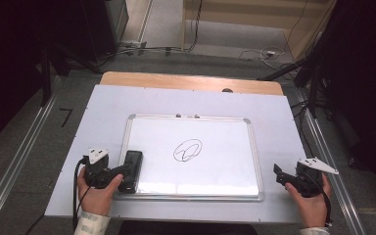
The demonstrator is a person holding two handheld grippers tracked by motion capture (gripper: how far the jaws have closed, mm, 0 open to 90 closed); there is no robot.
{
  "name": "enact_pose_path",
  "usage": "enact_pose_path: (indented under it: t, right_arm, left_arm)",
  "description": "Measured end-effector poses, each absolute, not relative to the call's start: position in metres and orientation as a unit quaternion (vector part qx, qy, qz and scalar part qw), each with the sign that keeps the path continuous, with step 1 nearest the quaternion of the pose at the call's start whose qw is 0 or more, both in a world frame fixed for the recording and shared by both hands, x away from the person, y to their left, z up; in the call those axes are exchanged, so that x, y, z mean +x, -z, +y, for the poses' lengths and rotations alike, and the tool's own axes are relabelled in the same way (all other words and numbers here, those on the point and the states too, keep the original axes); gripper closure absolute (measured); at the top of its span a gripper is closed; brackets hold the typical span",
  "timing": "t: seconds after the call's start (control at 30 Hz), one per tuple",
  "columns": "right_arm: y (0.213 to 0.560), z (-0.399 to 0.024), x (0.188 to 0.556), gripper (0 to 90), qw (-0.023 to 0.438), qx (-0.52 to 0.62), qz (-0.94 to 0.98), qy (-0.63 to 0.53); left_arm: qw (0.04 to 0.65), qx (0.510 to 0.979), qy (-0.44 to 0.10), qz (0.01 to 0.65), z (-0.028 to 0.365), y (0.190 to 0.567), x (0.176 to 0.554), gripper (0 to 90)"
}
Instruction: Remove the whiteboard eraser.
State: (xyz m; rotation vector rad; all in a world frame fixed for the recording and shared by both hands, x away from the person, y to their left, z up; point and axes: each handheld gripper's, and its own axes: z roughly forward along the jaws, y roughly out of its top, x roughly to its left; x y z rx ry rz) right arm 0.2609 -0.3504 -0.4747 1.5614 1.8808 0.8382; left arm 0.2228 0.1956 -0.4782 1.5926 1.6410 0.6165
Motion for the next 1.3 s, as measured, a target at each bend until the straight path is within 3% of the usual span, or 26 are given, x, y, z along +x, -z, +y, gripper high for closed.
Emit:
enact_pose_path:
  t: [1.3]
  right_arm:
    - [0.476, -0.350, 0.261, 14.7, 0.279, 0.583, 0.698, -0.308]
  left_arm:
    - [0.333, 0.643, -0.242, 0.646, 0.158, 0.489, 0.238, 25.1]
